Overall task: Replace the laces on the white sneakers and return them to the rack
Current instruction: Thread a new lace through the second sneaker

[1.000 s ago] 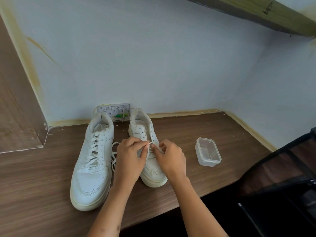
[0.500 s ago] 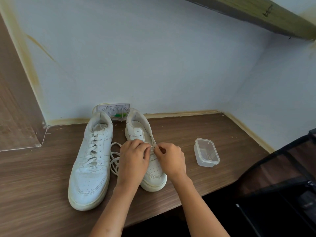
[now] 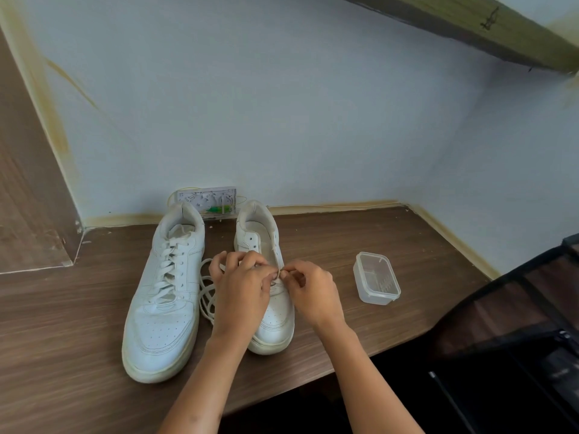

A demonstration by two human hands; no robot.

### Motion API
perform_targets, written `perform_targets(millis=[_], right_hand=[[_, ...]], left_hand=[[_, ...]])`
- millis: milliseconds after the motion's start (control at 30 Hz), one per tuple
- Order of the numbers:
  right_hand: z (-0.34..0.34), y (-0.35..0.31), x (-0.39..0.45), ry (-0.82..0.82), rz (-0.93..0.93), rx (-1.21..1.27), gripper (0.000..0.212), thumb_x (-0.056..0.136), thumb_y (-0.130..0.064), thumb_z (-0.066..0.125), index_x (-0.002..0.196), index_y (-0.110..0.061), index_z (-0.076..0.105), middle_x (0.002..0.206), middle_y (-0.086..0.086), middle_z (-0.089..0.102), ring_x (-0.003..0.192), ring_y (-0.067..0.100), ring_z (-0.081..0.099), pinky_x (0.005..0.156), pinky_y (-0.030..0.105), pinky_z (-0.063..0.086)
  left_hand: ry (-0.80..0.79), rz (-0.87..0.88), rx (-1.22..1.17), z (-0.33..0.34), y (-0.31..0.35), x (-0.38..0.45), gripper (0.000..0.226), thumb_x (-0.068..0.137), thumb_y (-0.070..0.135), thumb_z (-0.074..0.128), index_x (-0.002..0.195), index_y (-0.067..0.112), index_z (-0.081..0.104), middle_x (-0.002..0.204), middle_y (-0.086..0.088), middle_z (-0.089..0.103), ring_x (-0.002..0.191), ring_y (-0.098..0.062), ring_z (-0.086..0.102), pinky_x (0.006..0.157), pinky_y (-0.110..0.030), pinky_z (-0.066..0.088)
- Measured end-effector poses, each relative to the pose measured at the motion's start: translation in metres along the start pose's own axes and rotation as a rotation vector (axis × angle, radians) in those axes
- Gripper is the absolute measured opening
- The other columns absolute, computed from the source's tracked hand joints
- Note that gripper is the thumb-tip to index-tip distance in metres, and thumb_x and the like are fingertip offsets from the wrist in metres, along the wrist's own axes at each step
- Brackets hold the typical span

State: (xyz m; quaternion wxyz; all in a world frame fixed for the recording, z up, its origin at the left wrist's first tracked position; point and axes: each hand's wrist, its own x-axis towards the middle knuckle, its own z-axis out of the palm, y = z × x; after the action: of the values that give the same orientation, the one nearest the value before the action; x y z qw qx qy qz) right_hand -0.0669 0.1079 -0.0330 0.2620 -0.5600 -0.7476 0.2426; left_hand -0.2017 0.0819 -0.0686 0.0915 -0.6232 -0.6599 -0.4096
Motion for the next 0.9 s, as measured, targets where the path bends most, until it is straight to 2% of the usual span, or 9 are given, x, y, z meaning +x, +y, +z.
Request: perform_targets(millis=[167, 267, 333, 433, 600, 700, 767, 833, 900], right_hand=[[0.007, 0.004, 0.002, 0.099, -0.034, 0.087, 0.007, 0.089, -0.027, 0.066, 0.083, -0.027, 0.07, 0.085, -0.011, 0.063, 0.076, 0.005, 0.061, 0.071, 0.03, 0.054], [0.007, 0.005, 0.005, 0.12, 0.003, 0.183, 0.008, 0.082, -0.026, 0.07, 0.074, -0.026, 0.069, 0.08, -0.009, 0.065, 0.071, 0.005, 0.061, 0.066, 0.028, 0.054], [0.005, 0.005, 0.006, 0.145, 0.058, 0.261, 0.009, 0.078, -0.022, 0.071, 0.07, -0.022, 0.068, 0.076, -0.007, 0.066, 0.065, 0.003, 0.059, 0.06, 0.021, 0.05], [-0.001, 0.015, 0.007, 0.219, 0.165, 0.348, 0.011, 0.075, -0.02, 0.071, 0.066, -0.016, 0.067, 0.068, -0.004, 0.066, 0.058, 0.001, 0.053, 0.056, 0.019, 0.044], [-0.008, 0.038, 0.011, 0.361, 0.395, 0.465, 0.018, 0.081, -0.021, 0.07, 0.068, -0.01, 0.064, 0.056, -0.006, 0.054, 0.055, 0.008, 0.045, 0.058, 0.027, 0.041], [-0.011, 0.037, 0.011, 0.257, 0.233, 0.209, 0.006, 0.091, -0.028, 0.065, 0.094, -0.025, 0.061, 0.085, -0.013, 0.06, 0.075, 0.006, 0.058, 0.067, 0.023, 0.048], [-0.009, 0.03, 0.01, 0.083, 0.047, 0.098, 0.018, 0.093, -0.038, 0.061, 0.11, -0.034, 0.058, 0.103, -0.016, 0.054, 0.087, 0.002, 0.059, 0.075, 0.022, 0.05], [-0.003, 0.019, 0.01, -0.059, -0.096, 0.036, 0.013, 0.093, -0.041, 0.06, 0.104, -0.034, 0.063, 0.104, -0.016, 0.053, 0.09, 0.003, 0.059, 0.079, 0.026, 0.052], [0.002, 0.013, 0.01, -0.051, -0.199, -0.094, 0.007, 0.093, -0.036, 0.062, 0.093, -0.03, 0.064, 0.093, -0.015, 0.055, 0.085, 0.007, 0.057, 0.076, 0.03, 0.05]], left_hand=[[-0.026, 0.014, -0.059, -0.003, -0.005, 0.001, 0.016, 0.075, 0.018, 0.08, 0.083, 0.031, 0.075, 0.087, 0.016, 0.06, 0.084, -0.012, 0.057, 0.109, -0.056, 0.025], [0.018, 0.019, -0.168, -0.006, -0.011, 0.006, 0.025, 0.083, 0.01, 0.073, 0.102, 0.026, 0.074, 0.095, 0.013, 0.062, 0.084, -0.001, 0.056, 0.111, -0.055, 0.028], [0.042, 0.002, -0.259, -0.009, -0.018, 0.01, 0.03, 0.086, 0.004, 0.069, 0.11, 0.021, 0.073, 0.102, 0.007, 0.062, 0.089, 0.002, 0.052, 0.103, -0.055, 0.041], [-0.024, 0.028, -0.273, -0.011, -0.029, 0.011, 0.028, 0.086, 0.005, 0.067, 0.108, 0.021, 0.073, 0.109, 0.006, 0.059, 0.085, -0.01, 0.059, 0.081, -0.051, 0.052], [-0.145, 0.045, -0.3, -0.014, -0.035, 0.01, 0.055, 0.077, -0.017, 0.061, 0.113, 0.023, 0.071, 0.117, 0.006, 0.052, 0.085, -0.012, 0.058, 0.083, -0.041, 0.054], [-0.147, 0.003, -0.372, -0.022, -0.035, 0.011, 0.056, 0.082, -0.017, 0.056, 0.118, 0.024, 0.068, 0.118, 0.008, 0.052, 0.091, -0.006, 0.058, 0.089, -0.022, 0.05], [-0.163, 0.003, -0.39, -0.025, -0.035, 0.011, 0.054, 0.085, -0.014, 0.055, 0.119, 0.025, 0.067, 0.118, 0.009, 0.051, 0.091, -0.003, 0.058, 0.085, -0.008, 0.044], [-0.18, 0.013, -0.401, -0.024, -0.037, 0.011, 0.052, 0.086, -0.013, 0.055, 0.12, 0.025, 0.067, 0.118, 0.009, 0.05, 0.093, -0.003, 0.057, 0.084, -0.005, 0.042], [-0.186, 0.022, -0.402, -0.023, -0.039, 0.01, 0.051, 0.087, -0.013, 0.056, 0.12, 0.025, 0.068, 0.118, 0.009, 0.049, 0.093, -0.003, 0.056, 0.085, -0.004, 0.042]])
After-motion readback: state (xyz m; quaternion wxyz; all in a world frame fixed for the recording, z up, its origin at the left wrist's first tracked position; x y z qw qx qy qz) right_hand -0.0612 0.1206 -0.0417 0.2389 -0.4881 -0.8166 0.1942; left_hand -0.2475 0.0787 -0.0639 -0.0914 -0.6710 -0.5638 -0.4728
